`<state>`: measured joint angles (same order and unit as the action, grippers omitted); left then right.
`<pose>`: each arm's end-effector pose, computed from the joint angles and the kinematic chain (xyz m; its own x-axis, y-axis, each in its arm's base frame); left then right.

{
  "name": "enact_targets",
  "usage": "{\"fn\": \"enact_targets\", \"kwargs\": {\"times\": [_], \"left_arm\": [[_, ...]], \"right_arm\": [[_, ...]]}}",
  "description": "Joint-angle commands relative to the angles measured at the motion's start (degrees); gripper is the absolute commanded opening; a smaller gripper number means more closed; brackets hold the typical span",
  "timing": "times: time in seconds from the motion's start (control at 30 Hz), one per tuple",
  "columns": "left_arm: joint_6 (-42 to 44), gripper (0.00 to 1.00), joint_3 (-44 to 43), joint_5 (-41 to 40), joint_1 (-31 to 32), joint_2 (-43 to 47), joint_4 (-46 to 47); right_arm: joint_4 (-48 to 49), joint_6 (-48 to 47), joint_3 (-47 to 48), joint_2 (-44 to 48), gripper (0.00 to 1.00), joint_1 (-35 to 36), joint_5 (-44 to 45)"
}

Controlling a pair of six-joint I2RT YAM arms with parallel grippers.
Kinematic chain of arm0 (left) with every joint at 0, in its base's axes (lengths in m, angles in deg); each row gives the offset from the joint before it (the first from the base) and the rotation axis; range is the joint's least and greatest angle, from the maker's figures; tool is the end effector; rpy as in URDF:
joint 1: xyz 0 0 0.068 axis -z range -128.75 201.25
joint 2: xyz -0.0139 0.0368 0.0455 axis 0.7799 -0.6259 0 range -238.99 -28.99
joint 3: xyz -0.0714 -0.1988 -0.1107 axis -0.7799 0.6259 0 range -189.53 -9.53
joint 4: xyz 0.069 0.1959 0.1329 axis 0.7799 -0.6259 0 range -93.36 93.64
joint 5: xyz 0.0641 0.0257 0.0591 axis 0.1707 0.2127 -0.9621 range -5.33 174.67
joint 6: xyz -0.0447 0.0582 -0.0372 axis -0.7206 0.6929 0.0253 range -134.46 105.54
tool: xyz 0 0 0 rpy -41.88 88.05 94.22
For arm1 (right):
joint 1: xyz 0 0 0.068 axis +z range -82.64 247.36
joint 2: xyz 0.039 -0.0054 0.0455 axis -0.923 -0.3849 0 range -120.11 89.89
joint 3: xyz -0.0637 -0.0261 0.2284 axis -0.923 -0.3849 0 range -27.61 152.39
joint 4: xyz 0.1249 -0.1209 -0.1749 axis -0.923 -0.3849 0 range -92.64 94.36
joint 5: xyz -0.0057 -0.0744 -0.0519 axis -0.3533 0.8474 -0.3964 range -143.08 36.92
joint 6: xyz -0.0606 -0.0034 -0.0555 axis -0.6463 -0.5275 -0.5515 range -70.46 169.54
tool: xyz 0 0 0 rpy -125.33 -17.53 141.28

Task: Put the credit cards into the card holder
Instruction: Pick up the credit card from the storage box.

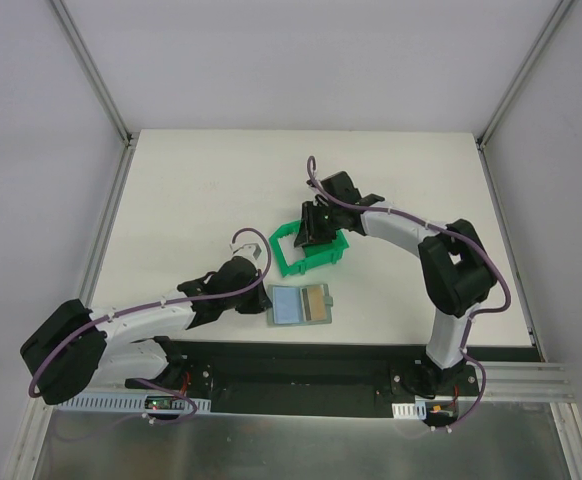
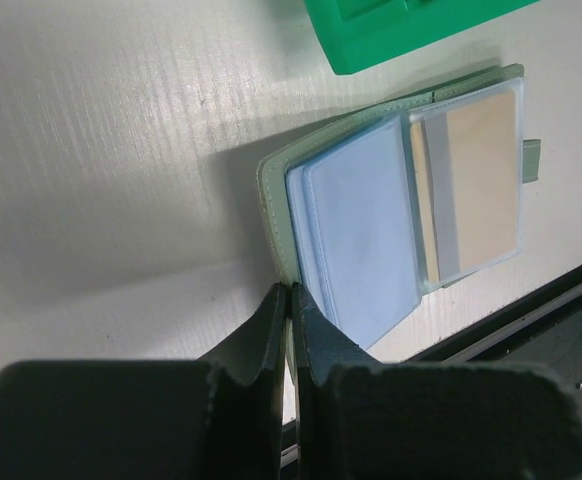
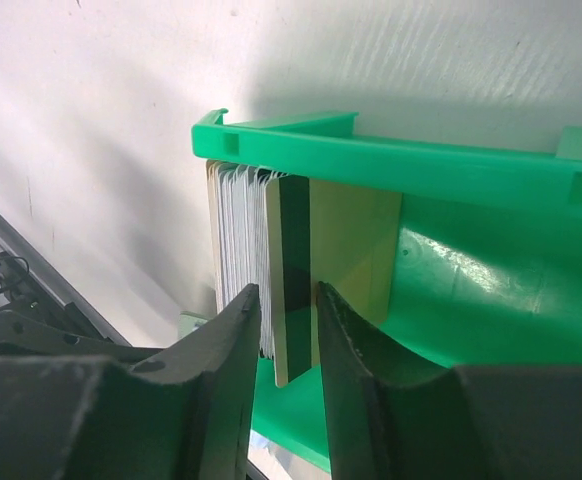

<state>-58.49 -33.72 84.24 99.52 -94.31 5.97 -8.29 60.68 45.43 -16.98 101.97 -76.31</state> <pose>0.1669 -0.1862 0.1243 -0.8158 -0.1295 -0.5636 0.2439 0.8066 -0.5384 0.3183 0.2538 0.1529 -0.7296 -0.2877 -0.6204 -0.6160 0.6704 0.4136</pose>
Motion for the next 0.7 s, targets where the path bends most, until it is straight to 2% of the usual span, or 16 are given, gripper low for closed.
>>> {"fn": "enact_targets", "kwargs": {"times": [0.0,0.67], "left_arm": [[1.0,0.00,-1.7,0.3,-0.5,-0.4,0.5],[1.0,0.00,-1.4,1.6,-0.5,-0.6,0.6]], "right_arm": [[0.6,0.1,2.0,3.7,0.30,0.3,-1.2],[-2.4,-2.2,2.1,1.7,0.12,0.1,5.3]]}}
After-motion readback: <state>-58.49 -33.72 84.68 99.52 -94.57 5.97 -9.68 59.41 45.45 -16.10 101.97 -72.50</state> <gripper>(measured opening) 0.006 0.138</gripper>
